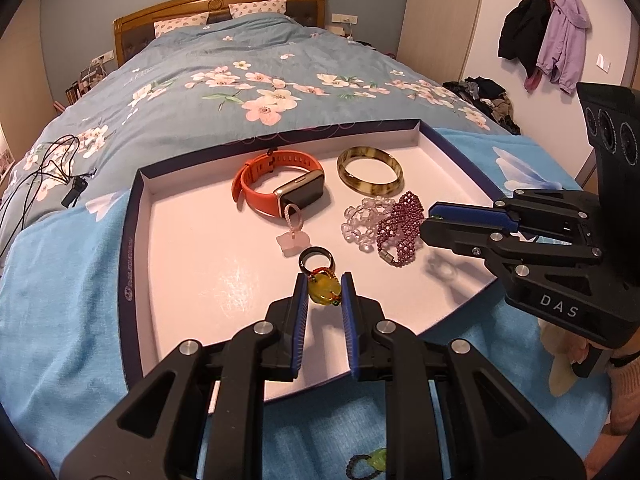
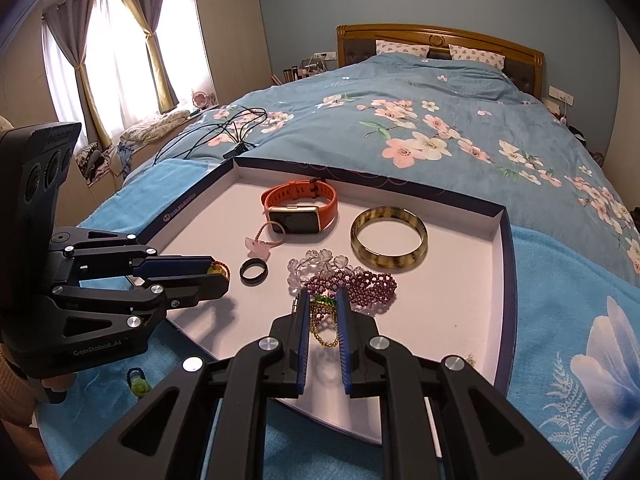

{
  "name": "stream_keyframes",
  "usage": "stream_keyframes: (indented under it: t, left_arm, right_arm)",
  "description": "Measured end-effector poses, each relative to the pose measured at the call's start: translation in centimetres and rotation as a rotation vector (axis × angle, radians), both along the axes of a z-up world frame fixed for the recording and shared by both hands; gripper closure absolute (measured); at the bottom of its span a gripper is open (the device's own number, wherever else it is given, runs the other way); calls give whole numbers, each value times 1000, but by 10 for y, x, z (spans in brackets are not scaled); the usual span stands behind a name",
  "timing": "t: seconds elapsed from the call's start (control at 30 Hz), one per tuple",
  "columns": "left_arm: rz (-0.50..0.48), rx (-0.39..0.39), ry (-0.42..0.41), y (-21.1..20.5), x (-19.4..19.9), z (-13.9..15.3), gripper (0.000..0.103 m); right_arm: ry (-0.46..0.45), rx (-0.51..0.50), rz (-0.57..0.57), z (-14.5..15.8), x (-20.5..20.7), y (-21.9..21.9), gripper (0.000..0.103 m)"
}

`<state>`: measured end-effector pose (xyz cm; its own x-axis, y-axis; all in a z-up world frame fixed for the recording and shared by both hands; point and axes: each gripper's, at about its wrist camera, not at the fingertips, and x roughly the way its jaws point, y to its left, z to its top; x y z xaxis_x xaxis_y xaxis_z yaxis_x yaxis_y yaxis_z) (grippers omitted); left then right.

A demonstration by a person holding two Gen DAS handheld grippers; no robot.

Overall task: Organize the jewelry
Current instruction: 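Release the amber ring into the box with the left tool while the right tool releases the green ring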

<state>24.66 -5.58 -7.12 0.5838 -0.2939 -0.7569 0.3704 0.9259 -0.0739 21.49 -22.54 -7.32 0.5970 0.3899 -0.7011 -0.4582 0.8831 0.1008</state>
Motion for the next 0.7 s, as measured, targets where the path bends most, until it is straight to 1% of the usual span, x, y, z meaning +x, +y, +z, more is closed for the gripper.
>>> stream_keyframes:
  t: [0.27,0.33,0.43,0.53,0.57,0.63,0.7]
  left_arm:
    - [4,19,16,-3,8,-8,86]
    - [6,18,18,-3,9,-10,86]
    - [5,-4,16,-2,9,-9,84]
    - [15,-17,-2,2,7,-4,79]
    - [20,-20,-8,3,6,-2,77]
    - [35,-18,-29,7,2,4,76]
    - [45,-23,-49,12,-3,10,72]
  right_arm:
    - [20,-3,-6,-5,5,0,90]
    - [21,0,-11,-5,6,-1,89]
    - [28,20,-19,-5,6,-4,89]
    - [21,32,-29,-2,6,-8,88]
    - [20,41,-33,0,5,-9,87]
    - [13,54,-41,3,3,-13,85]
    - [9,68,-44,7,1,-16,84]
